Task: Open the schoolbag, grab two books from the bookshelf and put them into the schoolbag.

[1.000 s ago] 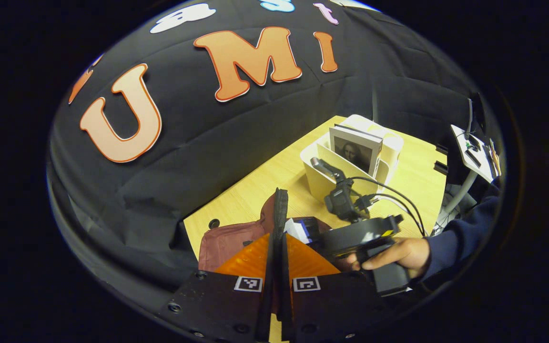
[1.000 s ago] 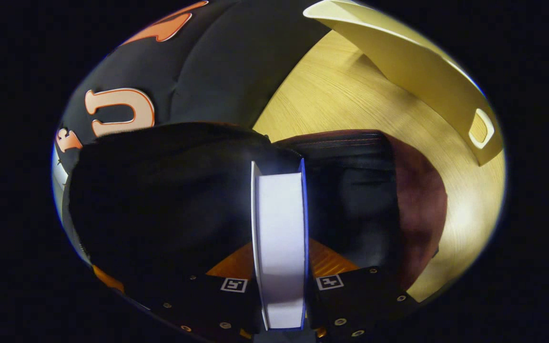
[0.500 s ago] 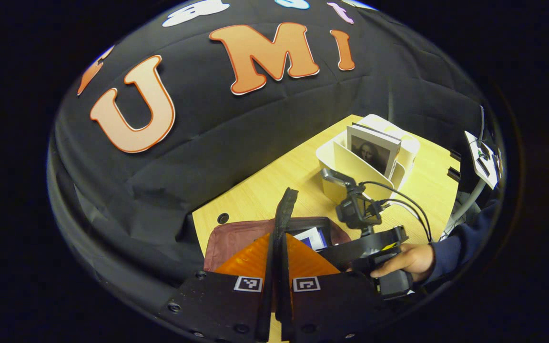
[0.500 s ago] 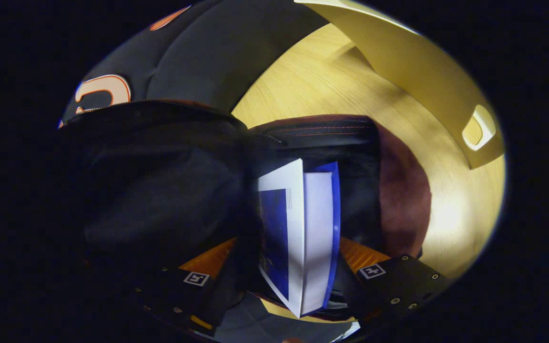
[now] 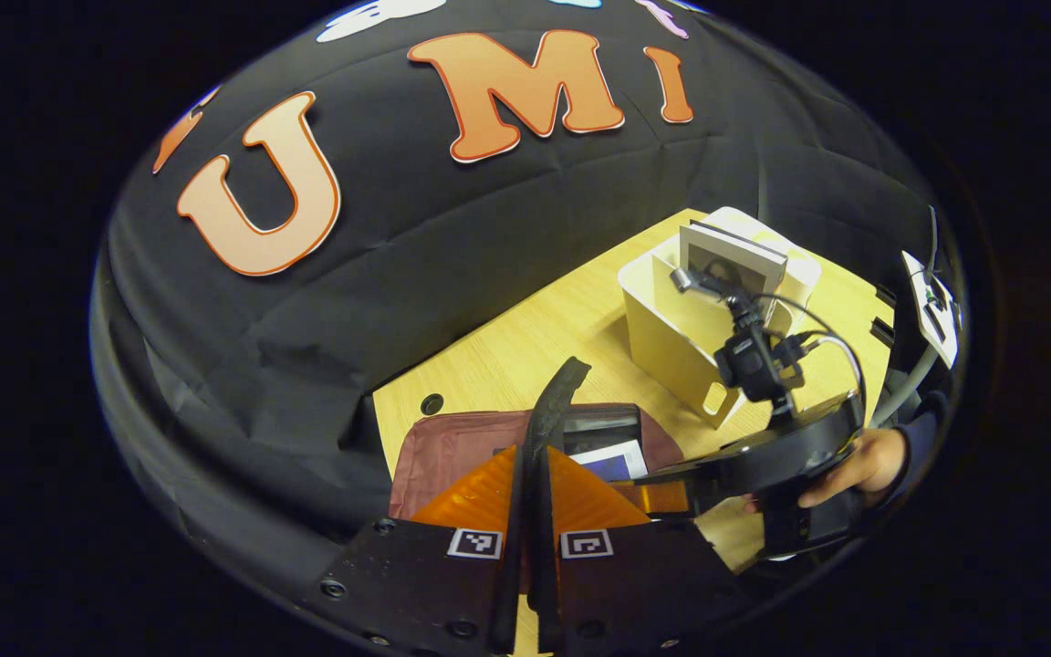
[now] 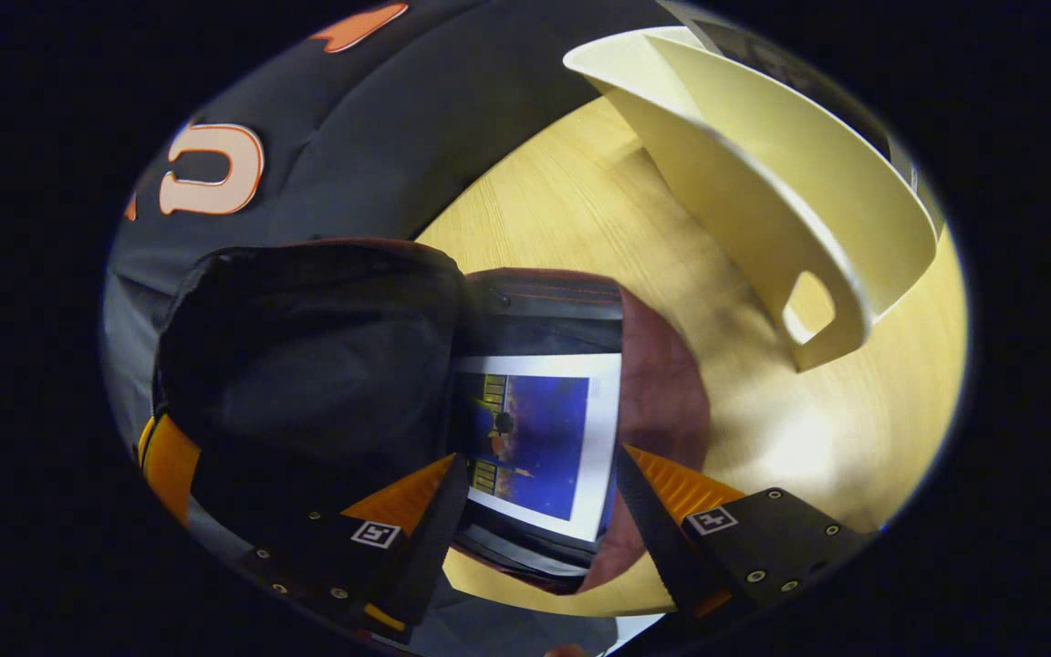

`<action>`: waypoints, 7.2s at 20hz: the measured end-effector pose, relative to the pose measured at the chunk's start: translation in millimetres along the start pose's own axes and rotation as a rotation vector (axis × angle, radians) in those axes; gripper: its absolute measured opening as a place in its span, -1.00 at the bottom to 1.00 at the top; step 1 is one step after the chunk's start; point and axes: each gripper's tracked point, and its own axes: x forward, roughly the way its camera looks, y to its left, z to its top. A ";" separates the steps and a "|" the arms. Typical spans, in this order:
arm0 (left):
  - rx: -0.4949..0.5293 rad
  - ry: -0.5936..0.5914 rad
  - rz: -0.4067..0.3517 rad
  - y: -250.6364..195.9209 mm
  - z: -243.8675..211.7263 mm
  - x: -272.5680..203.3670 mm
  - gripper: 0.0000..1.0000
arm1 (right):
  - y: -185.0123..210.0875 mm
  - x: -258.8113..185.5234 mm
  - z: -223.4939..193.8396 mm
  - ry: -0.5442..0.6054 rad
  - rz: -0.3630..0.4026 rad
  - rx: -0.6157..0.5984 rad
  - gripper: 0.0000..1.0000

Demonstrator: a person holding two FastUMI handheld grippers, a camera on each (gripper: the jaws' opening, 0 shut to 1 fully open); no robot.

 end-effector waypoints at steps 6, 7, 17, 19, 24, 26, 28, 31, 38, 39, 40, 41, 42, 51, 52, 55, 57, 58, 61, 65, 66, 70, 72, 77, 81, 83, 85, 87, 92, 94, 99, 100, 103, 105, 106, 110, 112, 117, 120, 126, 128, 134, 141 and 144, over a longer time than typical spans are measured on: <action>0.007 0.008 0.011 -8.4 -6.1 2.6 -0.82 | -40.3 -52.3 23.6 -0.040 -0.093 -0.150 0.95; 0.005 0.010 0.011 -9.4 -6.6 3.9 -0.82 | -48.6 -63.5 28.4 -0.042 -0.111 -0.175 0.95; -0.032 0.014 0.014 -19.2 -13.2 12.6 -0.82 | -116.3 -175.8 100.2 -0.079 -0.305 -0.412 0.95; -0.034 0.015 0.018 -19.1 -13.9 14.5 -0.82 | -127.3 -193.9 124.1 -0.093 -0.347 -0.449 0.95; -0.044 0.023 0.026 -20.3 -17.4 16.1 -0.82 | -134.0 -221.2 169.9 -0.098 -0.400 -0.503 0.96; -0.054 0.030 0.027 -21.2 -19.8 15.9 -0.82 | -136.2 -228.1 182.9 -0.090 -0.411 -0.515 0.96; -0.058 0.038 0.032 -20.8 -22.4 16.7 -0.82 | -138.1 -232.1 191.9 -0.078 -0.425 -0.539 0.96; -0.069 0.046 0.037 -20.4 -26.6 16.6 -0.82 | -135.2 -230.9 201.7 -0.038 -0.421 -0.551 0.96; -0.096 0.077 0.050 -23.5 -36.6 21.8 -0.82 | -133.4 -196.1 225.6 0.054 -0.414 -0.543 0.95; -0.098 0.083 0.054 -24.2 -38.3 24.6 -0.82 | -134.7 -188.8 227.4 0.072 -0.416 -0.539 0.96; -0.101 0.089 0.056 -24.6 -38.7 24.8 -0.82 | -135.7 -181.8 230.1 0.084 -0.421 -0.535 0.97; -0.104 0.091 0.058 -24.6 -40.6 24.8 -0.82 | -136.6 -175.0 231.3 0.098 -0.425 -0.539 0.97; -0.108 0.095 0.060 -25.2 -40.8 24.7 -0.82 | -138.0 -169.3 233.2 0.110 -0.430 -0.539 0.96; -0.146 0.121 0.082 -21.4 -50.5 29.3 -0.82 | -150.7 -113.9 243.0 0.210 -0.488 -0.531 0.51; -0.150 0.124 0.082 -21.8 -50.8 29.5 -0.81 | -150.8 -111.3 242.6 0.216 -0.492 -0.523 0.37; -0.159 0.123 0.083 -21.7 -53.7 29.0 -0.82 | -157.1 -104.9 243.3 0.246 -0.516 -0.519 0.12; -0.164 0.120 0.080 -22.2 -54.4 29.8 -0.82 | -158.3 -103.9 244.5 0.250 -0.528 -0.500 0.10; -0.166 0.119 0.079 -22.4 -54.7 30.3 -0.82 | -158.3 -105.9 246.6 0.247 -0.537 -0.493 -0.12; -0.170 0.110 0.069 -25.0 -56.5 28.8 -0.82 | -157.3 -119.8 247.6 0.247 -0.547 -0.504 -0.20; -0.165 0.097 0.059 -25.5 -54.6 30.6 -0.82 | -138.0 -149.7 251.0 0.221 -0.530 -0.528 -0.21; -0.164 0.093 0.055 -25.9 -53.5 31.3 -0.82 | -130.4 -158.0 254.3 0.198 -0.524 -0.531 -0.21; -0.139 0.084 0.054 -22.2 -50.2 27.4 -0.82 | -97.0 -194.7 256.1 0.132 -0.471 -0.548 -0.21; -0.131 0.082 0.049 -18.6 -49.5 25.4 -0.82 | -85.1 -215.7 256.5 0.098 -0.455 -0.563 -0.21; -0.115 0.072 0.064 -5.1 -43.5 17.9 -0.82 | -63.0 -254.3 250.0 0.029 -0.416 -0.561 -0.21; -0.105 0.063 0.039 -9.5 -42.1 18.7 -0.82 | -55.6 -271.8 241.6 -0.010 -0.393 -0.537 -0.23; -0.103 0.060 0.030 -10.0 -43.0 20.2 -0.82 | -49.6 -277.0 233.1 -0.016 -0.371 -0.523 -0.24; -0.100 0.060 0.028 -8.2 -44.6 19.9 -0.82 | -38.5 -279.7 223.9 -0.023 -0.323 -0.499 -0.24; -0.096 0.063 0.026 -6.2 -44.9 20.2 -0.82 | -25.4 -277.7 212.1 -0.034 -0.270 -0.472 -0.24; -0.097 0.073 0.007 -1.0 -43.0 20.8 -0.82 | -2.2 -245.6 170.3 0.003 -0.141 -0.387 -0.24; -0.092 0.074 0.002 0.2 -41.9 19.3 -0.82 | 0.7 -227.3 157.2 0.012 -0.100 -0.334 -0.24; -0.104 0.076 -0.016 1.0 -41.6 17.4 -0.82 | 16.0 -189.0 122.1 0.044 -0.013 -0.227 -0.26; -0.110 0.075 -0.019 3.1 -40.3 16.1 -0.81 | 17.6 -181.2 115.9 0.048 -0.001 -0.216 -0.26; -0.123 0.073 -0.025 4.5 -37.7 12.1 -0.82 | 20.4 -153.3 97.2 0.051 0.035 -0.148 -0.26; -0.121 0.080 -0.023 5.9 -37.5 9.6 -0.82 | 22.1 -131.6 85.4 0.067 0.062 -0.091 -0.26; -0.114 0.080 -0.018 7.2 -36.2 6.7 -0.82 | 21.4 -122.5 79.6 0.072 0.066 -0.074 -0.26; -0.099 0.061 -0.039 1.9 -24.9 -3.8 -0.82 | 24.0 -95.8 57.7 0.077 0.079 -0.043 -0.26; -0.094 0.052 -0.050 -0.9 -20.0 -6.7 -0.82 | 25.0 -84.1 47.8 0.073 0.098 -0.021 -0.26; -0.070 0.030 -0.106 -14.1 -10.9 -15.4 -0.82 | 30.5 -52.4 28.3 0.067 0.143 0.039 -0.26; -0.074 0.008 -0.143 -20.6 -0.9 -20.4 -0.82 | 35.6 -36.2 21.2 0.058 0.188 0.089 -0.27; -0.034 -0.021 -0.199 -35.6 10.7 -29.8 -0.82 | 37.2 -4.3 1.6 0.052 0.235 0.106 -0.47; -0.035 -0.023 -0.190 -31.9 12.2 -31.6 -0.82 | 44.7 6.1 -2.0 0.062 0.255 0.123 -0.44; -0.116 -0.024 -0.160 -19.0 0.8 -31.6 -0.81 | 35.0 13.8 -13.6 0.128 0.213 0.076 0.08; -0.180 -0.009 -0.218 -51.4 -19.4 -12.5 0.21 | -22.4 -36.8 24.7 -0.065 0.064 -0.151 0.95; -0.213 -0.016 -0.214 -73.8 -13.5 -11.8 0.41 | -46.9 -71.2 48.6 -0.148 0.023 -0.220 0.94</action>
